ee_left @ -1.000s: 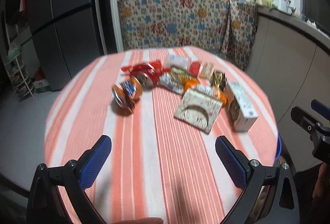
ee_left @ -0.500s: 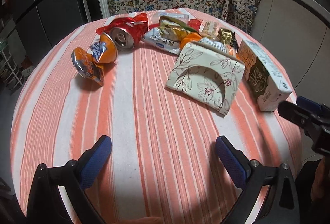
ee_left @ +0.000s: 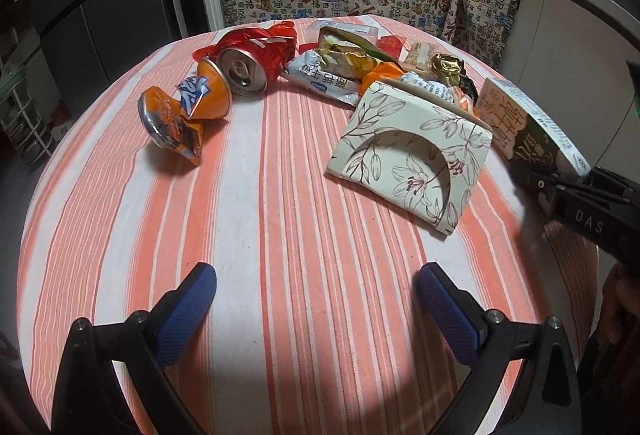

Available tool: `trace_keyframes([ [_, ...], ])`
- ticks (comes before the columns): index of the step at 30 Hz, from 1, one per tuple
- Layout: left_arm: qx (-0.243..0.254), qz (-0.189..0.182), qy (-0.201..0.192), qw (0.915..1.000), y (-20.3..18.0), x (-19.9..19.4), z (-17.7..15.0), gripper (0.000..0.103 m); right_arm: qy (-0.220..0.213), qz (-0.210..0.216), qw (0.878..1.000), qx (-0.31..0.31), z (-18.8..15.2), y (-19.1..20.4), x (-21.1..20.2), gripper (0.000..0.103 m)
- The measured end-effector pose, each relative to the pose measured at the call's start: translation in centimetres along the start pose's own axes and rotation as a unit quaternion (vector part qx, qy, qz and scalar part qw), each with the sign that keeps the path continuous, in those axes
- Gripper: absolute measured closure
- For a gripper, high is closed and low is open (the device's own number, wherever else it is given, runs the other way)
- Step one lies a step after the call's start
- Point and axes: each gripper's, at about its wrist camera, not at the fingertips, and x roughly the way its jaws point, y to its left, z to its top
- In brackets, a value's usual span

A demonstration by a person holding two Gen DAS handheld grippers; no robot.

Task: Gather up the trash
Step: 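Reach the right gripper to the white milk carton and close on it, then grasp the floral paper box with the left gripper while the right gripper holds the carton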

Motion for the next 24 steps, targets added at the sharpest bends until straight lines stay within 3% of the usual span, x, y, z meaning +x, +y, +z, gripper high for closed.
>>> trace_keyframes([
  [5,-0.006,0.006,0.011,0.9999,-0.2,-0.5,-0.3,0.0,-0.004,-0.014,0.999,-0.047,0.1,0.1,-0.1,0.061],
  [8,-0.006,-0.008,-0.006,0.9999,-0.8,-1.6,-0.1,0.001,-0.012,-0.007,0.999,-0.03,-0.3,-0.5,-0.4,0.061],
  [11,0.006,-0.015,-0.038,0.9992,-2.2,-3.0,1.5,0.001,-0.012,-0.002,1.0,-0.017,-0.5,-0.8,-0.8,0.061],
  [15,-0.011,-0.047,-0.038,0.9981,-4.1,-2.6,5.0,0.001,-0.012,0.006,1.0,-0.011,-0.9,-1.0,-1.0,0.061],
  [17,-0.008,-0.039,-0.035,0.9986,-5.5,-1.7,6.5,0.001,-0.014,0.009,1.0,-0.008,-1.1,-1.1,-1.1,0.061],
  [20,0.019,0.01,-0.03,0.9993,-7.8,0.3,8.1,0.001,-0.015,0.011,1.0,-0.006,-1.3,-1.2,-1.2,0.061],
  [22,0.031,0.048,-0.025,0.998,-8.4,1.6,8.3,0.0,-0.016,0.01,1.0,-0.007,-1.4,-1.3,-1.3,0.061],
  [24,0.028,0.06,-0.023,0.9975,-7.9,1.8,7.9,0.0,-0.016,0.012,1.0,-0.007,-1.6,-1.3,-1.3,0.061],
])
